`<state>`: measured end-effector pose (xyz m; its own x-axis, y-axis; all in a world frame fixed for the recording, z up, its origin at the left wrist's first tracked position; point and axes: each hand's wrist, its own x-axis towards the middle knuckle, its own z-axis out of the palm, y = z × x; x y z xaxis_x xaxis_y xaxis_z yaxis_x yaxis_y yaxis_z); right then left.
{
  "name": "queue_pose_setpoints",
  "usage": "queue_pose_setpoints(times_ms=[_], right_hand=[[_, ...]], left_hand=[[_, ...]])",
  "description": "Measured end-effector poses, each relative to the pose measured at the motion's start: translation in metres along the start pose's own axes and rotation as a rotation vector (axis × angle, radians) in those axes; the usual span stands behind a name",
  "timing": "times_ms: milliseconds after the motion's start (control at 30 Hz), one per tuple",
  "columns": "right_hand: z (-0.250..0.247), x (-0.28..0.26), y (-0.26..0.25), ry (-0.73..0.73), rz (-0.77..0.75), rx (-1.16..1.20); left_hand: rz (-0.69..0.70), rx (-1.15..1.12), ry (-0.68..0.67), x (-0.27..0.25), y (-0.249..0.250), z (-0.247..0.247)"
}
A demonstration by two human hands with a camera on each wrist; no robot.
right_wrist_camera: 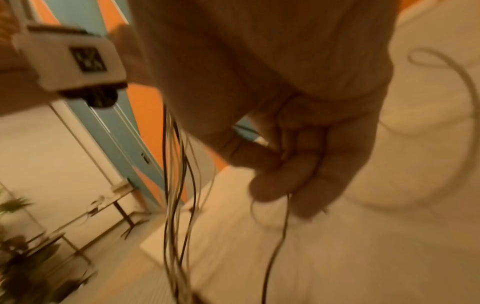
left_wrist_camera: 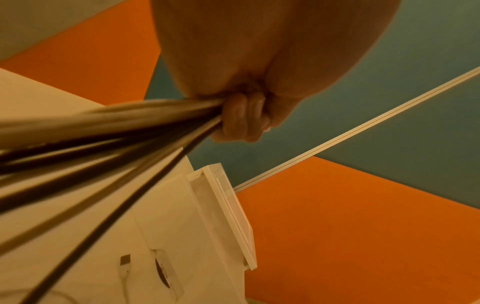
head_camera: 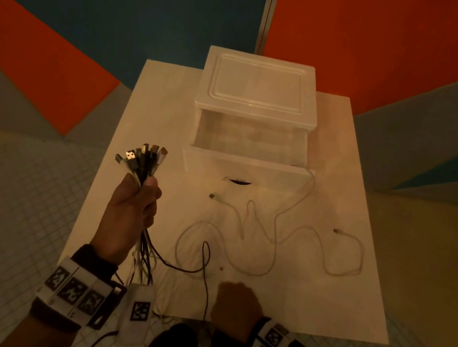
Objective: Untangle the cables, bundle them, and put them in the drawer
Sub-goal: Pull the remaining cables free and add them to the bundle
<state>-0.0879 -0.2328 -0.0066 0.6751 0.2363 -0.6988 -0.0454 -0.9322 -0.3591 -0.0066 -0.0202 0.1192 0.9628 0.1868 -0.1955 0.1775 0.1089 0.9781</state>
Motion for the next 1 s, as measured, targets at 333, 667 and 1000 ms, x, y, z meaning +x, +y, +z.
queue_pose_setpoints(times_ms=[333,667,1000], right_hand=[[0.002,0.027,-0.035,-0.308,-0.397,0.177],[-0.040,0.020,0.003,-0.221,-0.413,0.481],[-0.215,0.078,0.069,0.875,0.295,0.512]], left_hand=[[-0.009,-0.002,-0.057,-0.003,0.006,0.004],[-0.030,0.013,-0.046,0.000,0.005,-0.002],[-0.086,-0.005,-0.060,-0.001,-0.002,0.007]])
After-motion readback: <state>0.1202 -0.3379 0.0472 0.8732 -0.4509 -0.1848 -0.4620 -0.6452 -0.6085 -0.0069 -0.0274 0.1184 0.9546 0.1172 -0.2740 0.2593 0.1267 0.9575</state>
